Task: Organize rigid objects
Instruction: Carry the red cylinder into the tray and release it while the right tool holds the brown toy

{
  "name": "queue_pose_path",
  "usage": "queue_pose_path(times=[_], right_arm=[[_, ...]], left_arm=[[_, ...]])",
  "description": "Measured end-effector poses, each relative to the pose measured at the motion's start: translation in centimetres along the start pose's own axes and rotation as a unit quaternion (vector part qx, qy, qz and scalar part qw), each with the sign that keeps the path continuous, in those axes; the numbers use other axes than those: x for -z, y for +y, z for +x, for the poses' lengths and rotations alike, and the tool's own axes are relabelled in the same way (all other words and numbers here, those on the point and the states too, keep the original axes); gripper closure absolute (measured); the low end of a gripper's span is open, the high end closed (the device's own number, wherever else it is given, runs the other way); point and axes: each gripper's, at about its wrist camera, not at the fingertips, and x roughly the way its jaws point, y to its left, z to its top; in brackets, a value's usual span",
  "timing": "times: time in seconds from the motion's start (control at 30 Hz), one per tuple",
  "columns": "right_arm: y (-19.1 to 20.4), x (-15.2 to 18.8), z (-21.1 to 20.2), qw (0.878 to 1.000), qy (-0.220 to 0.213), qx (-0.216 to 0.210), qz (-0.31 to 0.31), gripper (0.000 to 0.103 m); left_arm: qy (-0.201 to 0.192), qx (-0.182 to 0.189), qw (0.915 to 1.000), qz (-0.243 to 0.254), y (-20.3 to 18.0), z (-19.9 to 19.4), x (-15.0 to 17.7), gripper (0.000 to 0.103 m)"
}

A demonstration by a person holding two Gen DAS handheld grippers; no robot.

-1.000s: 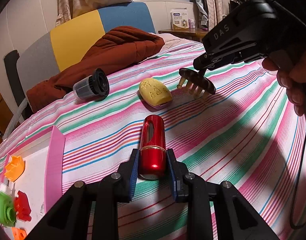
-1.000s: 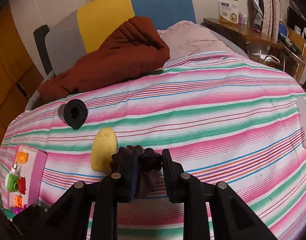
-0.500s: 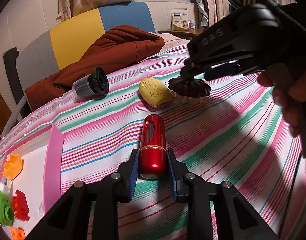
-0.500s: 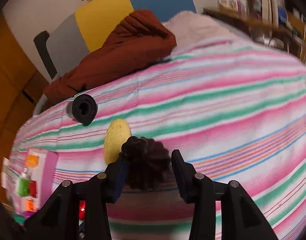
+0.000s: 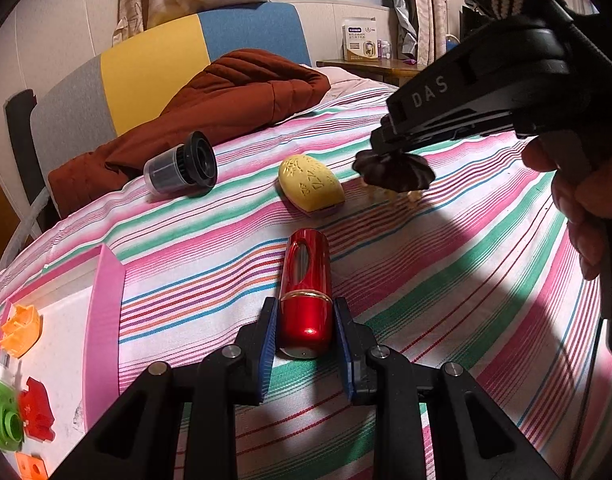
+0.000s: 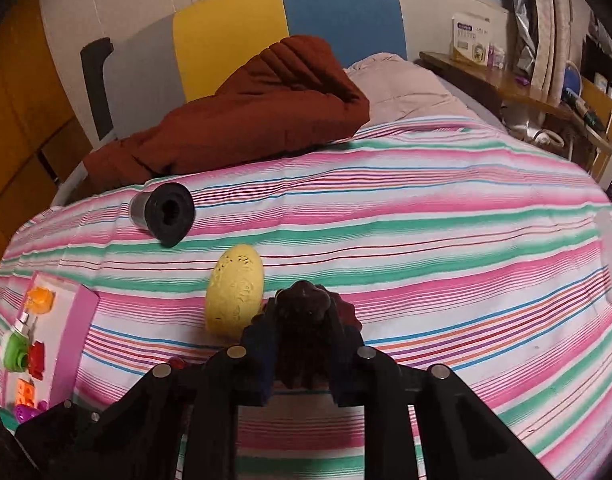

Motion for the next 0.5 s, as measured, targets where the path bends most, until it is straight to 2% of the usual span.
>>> queue_pose_path(times=[0.33,0.5], right_arm=[[0.5,0.7,-1.7,1.0,-0.01,0.021,-0.004,0.085],[1.1,1.1,-2.2,1.0,-0.015,0.025,-0.004,0.085]], left_arm=[[-0.005,-0.008,1.0,-0.001,-0.3,-0.2,-0.2,0.076],[-0.03,-0.017,0.9994,-0.008,0.0,-1.7,0.2,0.076]])
